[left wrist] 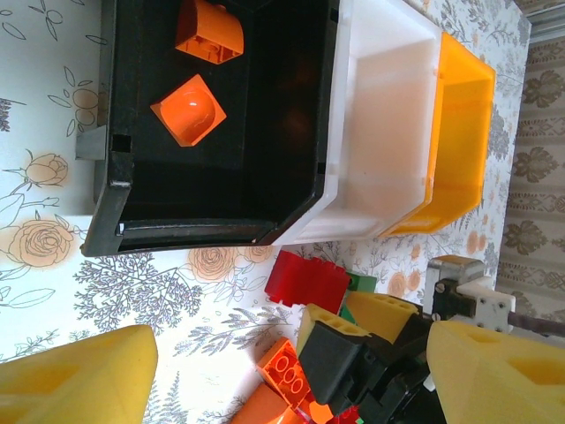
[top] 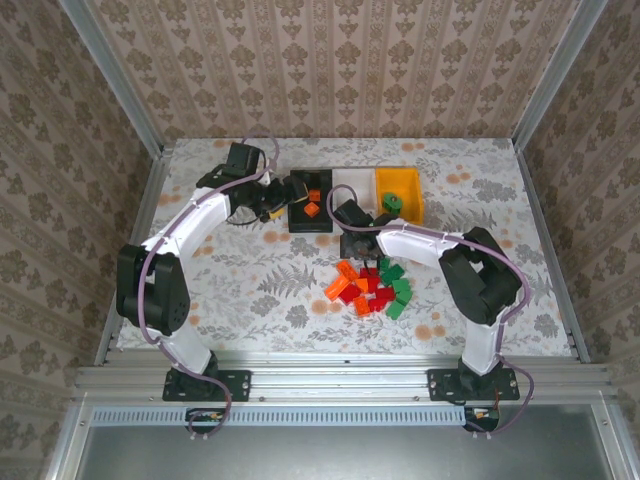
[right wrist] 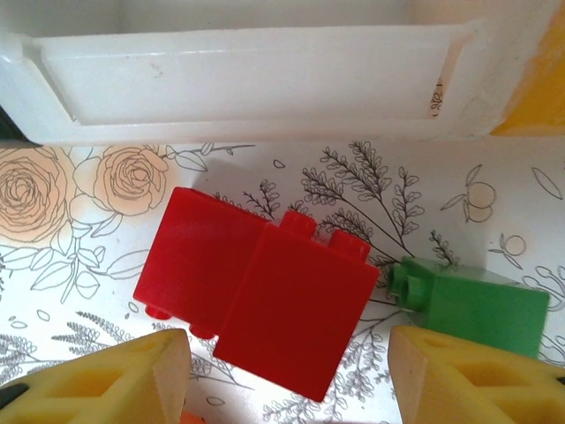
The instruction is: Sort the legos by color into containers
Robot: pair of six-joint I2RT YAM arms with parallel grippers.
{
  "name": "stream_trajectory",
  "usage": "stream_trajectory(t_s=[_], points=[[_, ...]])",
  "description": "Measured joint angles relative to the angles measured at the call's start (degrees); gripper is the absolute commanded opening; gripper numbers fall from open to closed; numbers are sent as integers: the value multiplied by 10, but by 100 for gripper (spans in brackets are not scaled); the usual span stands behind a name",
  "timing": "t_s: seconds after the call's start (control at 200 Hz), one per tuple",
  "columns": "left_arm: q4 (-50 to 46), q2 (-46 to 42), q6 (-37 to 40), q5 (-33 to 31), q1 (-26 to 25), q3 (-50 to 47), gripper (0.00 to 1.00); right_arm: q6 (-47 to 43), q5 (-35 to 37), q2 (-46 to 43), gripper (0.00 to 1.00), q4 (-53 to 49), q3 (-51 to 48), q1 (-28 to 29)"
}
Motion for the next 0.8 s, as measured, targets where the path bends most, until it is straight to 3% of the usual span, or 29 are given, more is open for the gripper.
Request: stream_trajectory(t_s=[0.8], points=[[2, 0, 0, 4, 4, 0, 81, 47, 7, 23, 35, 43, 2, -15]])
